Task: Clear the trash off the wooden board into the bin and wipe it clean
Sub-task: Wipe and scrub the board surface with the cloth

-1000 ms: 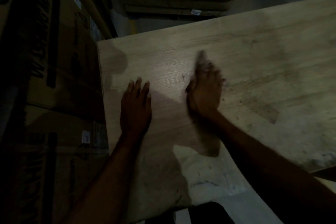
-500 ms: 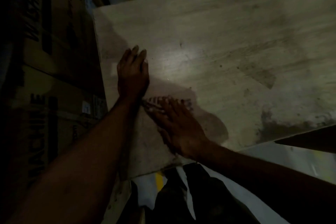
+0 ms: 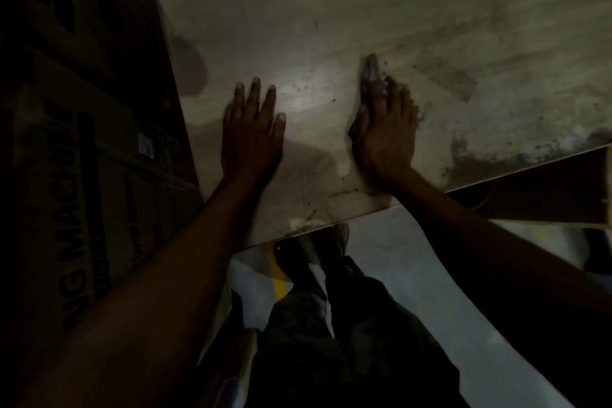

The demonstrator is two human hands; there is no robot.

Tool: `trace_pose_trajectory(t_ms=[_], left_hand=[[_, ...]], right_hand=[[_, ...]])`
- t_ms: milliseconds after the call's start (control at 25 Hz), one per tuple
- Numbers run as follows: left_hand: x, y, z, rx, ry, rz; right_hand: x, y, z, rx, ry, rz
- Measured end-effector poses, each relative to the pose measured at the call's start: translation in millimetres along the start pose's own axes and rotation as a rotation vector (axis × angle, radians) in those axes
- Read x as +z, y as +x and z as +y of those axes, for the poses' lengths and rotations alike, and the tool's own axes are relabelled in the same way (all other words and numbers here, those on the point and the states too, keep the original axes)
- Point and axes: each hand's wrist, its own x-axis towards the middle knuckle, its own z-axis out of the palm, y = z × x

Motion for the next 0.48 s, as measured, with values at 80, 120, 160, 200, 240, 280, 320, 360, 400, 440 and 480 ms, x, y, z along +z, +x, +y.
trace_pose_trajectory(t_ms=[80,120,160,200,240,280,320,360,400,440,480], left_hand=[[0.8,-12.2,4.7,-0.036,-0.042,-0.034],[-1.1,-12.4,4.5,-0.031,-0.068,-0.034],[-3.8,-10.9,2.8,-0.014,-0.095,-0.025],[-4.7,-9.6,0.7,0.010,-0.112,-0.007],[-3.9,-9.3,-0.8,0.020,-0.109,0.017],[-2.0,-10.8,0.2,0.015,-0.088,0.042],[0.9,-12.5,3.9,-0.003,-0.065,0.063],[3.3,-15.1,10.6,-0.032,-0.058,0.079],[5.4,-18.3,20.6,-0.057,-0.065,0.084],[7.2,-20.2,31.3,-0.064,-0.074,0.091],[8.5,-20.4,40.3,-0.056,-0.088,0.098]], right_hand=[[16.1,-38.4,-21.5,0.077,-0.016,-0.018],[26.4,-85.3,-32.3,-0.106,-0.023,-0.080],[29.0,-121.9,-27.1,-0.370,-0.007,-0.142],[21.7,-132.5,-7.6,-0.576,-0.026,-0.215],[9.4,-118.4,19.1,-0.707,-0.042,-0.251],[3.2,-91.4,47.4,-0.670,-0.097,-0.271],[-6.0,-68.8,67.1,-0.436,-0.092,-0.210],[-15.0,-59.0,73.9,-0.194,-0.076,-0.108],[-13.1,-60.3,73.8,0.023,-0.057,-0.025],[-0.4,-74.5,59.9,0.069,-0.050,0.005],[9.9,-92.3,40.5,-0.135,-0.050,-0.042]])
